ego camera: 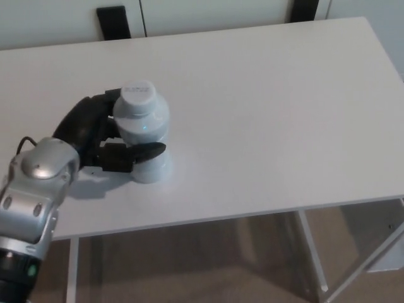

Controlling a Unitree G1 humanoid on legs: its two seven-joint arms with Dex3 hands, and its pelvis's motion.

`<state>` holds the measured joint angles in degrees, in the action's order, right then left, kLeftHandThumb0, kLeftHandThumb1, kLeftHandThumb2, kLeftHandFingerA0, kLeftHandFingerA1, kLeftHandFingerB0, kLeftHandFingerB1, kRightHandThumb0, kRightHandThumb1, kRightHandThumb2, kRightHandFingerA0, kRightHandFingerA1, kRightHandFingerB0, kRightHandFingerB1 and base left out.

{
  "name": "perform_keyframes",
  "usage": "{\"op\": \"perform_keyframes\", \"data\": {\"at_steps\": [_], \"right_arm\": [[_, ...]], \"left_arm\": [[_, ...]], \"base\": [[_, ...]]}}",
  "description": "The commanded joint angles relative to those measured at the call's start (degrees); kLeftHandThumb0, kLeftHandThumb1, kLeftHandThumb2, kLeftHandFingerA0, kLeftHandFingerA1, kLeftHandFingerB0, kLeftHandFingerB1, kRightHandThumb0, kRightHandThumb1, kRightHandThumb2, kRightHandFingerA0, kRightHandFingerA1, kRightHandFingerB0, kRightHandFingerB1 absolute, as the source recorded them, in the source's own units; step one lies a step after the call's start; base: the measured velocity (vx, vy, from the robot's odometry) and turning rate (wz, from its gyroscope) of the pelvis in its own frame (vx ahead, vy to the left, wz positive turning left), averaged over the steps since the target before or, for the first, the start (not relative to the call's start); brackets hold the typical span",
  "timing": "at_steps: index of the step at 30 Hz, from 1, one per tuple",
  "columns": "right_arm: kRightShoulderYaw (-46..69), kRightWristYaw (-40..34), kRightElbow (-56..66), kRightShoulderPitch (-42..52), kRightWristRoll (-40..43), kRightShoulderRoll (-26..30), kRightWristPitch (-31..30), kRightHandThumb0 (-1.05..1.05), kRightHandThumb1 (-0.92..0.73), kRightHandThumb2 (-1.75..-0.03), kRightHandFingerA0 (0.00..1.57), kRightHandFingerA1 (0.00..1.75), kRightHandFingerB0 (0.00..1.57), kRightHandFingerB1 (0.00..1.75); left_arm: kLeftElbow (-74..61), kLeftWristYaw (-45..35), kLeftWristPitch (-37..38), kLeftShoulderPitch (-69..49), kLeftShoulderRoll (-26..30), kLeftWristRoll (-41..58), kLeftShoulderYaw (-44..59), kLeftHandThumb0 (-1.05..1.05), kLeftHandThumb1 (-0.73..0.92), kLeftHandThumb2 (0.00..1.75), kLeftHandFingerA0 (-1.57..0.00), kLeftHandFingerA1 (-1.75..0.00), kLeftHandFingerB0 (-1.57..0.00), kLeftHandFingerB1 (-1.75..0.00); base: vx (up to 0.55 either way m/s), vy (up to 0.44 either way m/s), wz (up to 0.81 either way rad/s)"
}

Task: The robot picks up a bottle from a person using its left hand and walk towards the table in frontand put the bottle on the table.

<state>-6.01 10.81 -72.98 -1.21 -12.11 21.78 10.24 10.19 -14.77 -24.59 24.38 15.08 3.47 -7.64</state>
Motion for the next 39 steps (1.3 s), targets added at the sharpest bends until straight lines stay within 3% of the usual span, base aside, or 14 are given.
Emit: {"op": "perform_keyframes", "data": {"at_steps": [1, 3, 4, 5, 6, 7, 8, 21, 22, 28, 29, 35, 37, 39], "right_arm": [[0.07, 1.10, 0.11, 0.12, -0.13, 0.96, -1.02, -0.38, -0.71, -0.61, 0.65, 0.46, 0.51, 0.40], [-0.33, 0.96, -0.05, 0.10, -0.59, 1.05, -0.64, -0.40, -0.71, -0.61, 0.65, 0.46, 0.52, 0.40], [-0.73, 0.74, -0.02, 0.21, -1.01, 1.12, -0.56, -0.40, -0.71, -0.61, 0.65, 0.47, 0.52, 0.40], [-0.90, 0.65, 0.00, 0.25, -1.15, 1.15, -0.54, -0.40, -0.71, -0.61, 0.65, 0.47, 0.52, 0.40], [-0.65, 0.85, 0.10, 0.18, -0.79, 1.02, -0.85, -0.41, -0.67, -0.61, 0.66, 0.48, 0.52, 0.41], [-0.44, 0.80, 0.00, 0.18, -0.56, 0.86, -1.01, -0.43, -0.67, -0.62, 0.67, 0.48, 0.51, 0.41], [-0.19, 0.91, 0.10, 0.57, -0.33, 0.81, -0.79, -0.39, -0.70, -0.59, 0.68, 0.47, 0.52, 0.40], [-0.91, 0.41, -0.07, 0.73, -1.27, 0.74, -0.52, -0.40, -0.71, -0.59, 0.69, 0.47, 0.51, 0.39], [-1.02, 0.40, -0.17, 0.63, -1.38, 0.69, -0.59, -0.40, -0.72, -0.61, 0.69, 0.47, 0.52, 0.40], [-0.95, 0.47, -0.14, 0.07, -1.23, 0.64, -1.03, -0.41, -0.72, -0.61, 0.70, 0.47, 0.53, 0.40], [-0.87, 0.58, 0.04, 0.04, -1.11, 0.60, -1.04, -0.41, -0.71, -0.60, 0.71, 0.47, 0.53, 0.40], [-0.73, 0.71, 0.25, -0.43, -0.97, 0.51, -1.67, -0.40, -0.69, -0.60, 0.73, 0.49, 0.56, 0.42], [-0.24, 0.94, -0.21, -0.50, -0.55, 0.34, -1.77, -0.39, -0.70, -0.59, 0.70, 0.47, 0.54, 0.41], [-0.19, 0.92, -0.47, -0.65, -0.66, 0.29, -1.97, -0.39, -0.70, -0.61, 0.72, 0.48, 0.55, 0.41]], "left_arm": [[2.04, 1.70, 2.93, -0.77, -0.53, -3.36, -0.97, -0.24, 0.81, 0.64, -1.08, -1.34, -0.80, -0.96], [2.04, 1.52, 4.22, -1.50, -0.52, -3.80, -1.52, -0.25, 0.78, 0.69, -1.10, -1.33, -0.80, -0.96], [1.76, 2.00, 5.35, -2.52, -0.17, -5.08, -2.51, -0.30, 0.77, 0.63, -1.02, -0.80, -0.73, -0.53], [1.68, 2.24, 5.85, -2.93, -0.02, -5.61, -2.93, -0.30, 0.77, 0.63, -1.02, -0.80, -0.73, -0.53], [1.41, 1.24, 5.65, -2.98, 0.74, -6.10, -3.89, -0.45, 0.65, 0.59, -0.56, -0.47, -0.35, -0.32], [1.82, -1.67, 6.66, -3.09, 1.46, -5.08, -4.47, -0.62, 0.40, 0.77, -0.01, -0.21, -0.05, -0.23], [1.91, -3.26, 9.23, -4.09, 2.39, -5.13, -5.32, -0.75, 0.46, 0.79, 0.00, 0.00, 0.00, 0.00], [-2.74, -5.83, 8.77, -5.71, 5.51, -6.50, -6.03, -0.83, 0.46, 0.81, 0.00, 0.00, 0.00, -0.01], [-2.79, -5.96, 8.99, -5.67, 5.67, -6.49, -5.75, -0.81, 0.51, 0.56, 0.00, 0.00, 0.00, 0.00], [-2.11, -7.96, 9.94, -5.00, 7.33, -5.60, -3.91, -0.82, 0.52, 0.57, 0.00, 0.00, 0.00, 0.00], [-2.41, -8.72, 9.54, -4.86, 8.17, -5.33, -3.33, -0.85, 0.47, 0.80, 0.00, 0.00, 0.00, -0.02], [-5.39, -12.72, 9.48, -5.55, 13.22, -3.89, 0.10, -0.84, 0.47, 0.79, 0.00, 0.00, 0.00, 0.00], [-8.90, -16.43, 7.88, -7.91, 17.62, -0.81, 4.48, -0.77, 0.41, 0.71, 0.00, 0.00, 0.00, 0.00], [-11.46, -17.69, 7.50, -10.24, 19.55, 0.42, 6.91, -0.81, 0.46, 0.77, 0.00, 0.00, 0.00, 0.00]], "base": [[0.00, 0.000, 0.00], [0.00, 0.000, 0.00], [0.00, 0.000, 0.00], [0.00, 0.000, 0.00], [0.00, 0.000, 0.00], [0.00, 0.000, 0.00], [0.00, 0.000, 0.00], [0.00, 0.000, 0.00], [0.00, 0.000, 0.00], [0.00, 0.000, 0.00], [0.00, 0.000, 0.00], [0.00, 0.000, 0.00], [0.00, 0.000, 0.00], [0.00, 0.000, 0.00]]}}
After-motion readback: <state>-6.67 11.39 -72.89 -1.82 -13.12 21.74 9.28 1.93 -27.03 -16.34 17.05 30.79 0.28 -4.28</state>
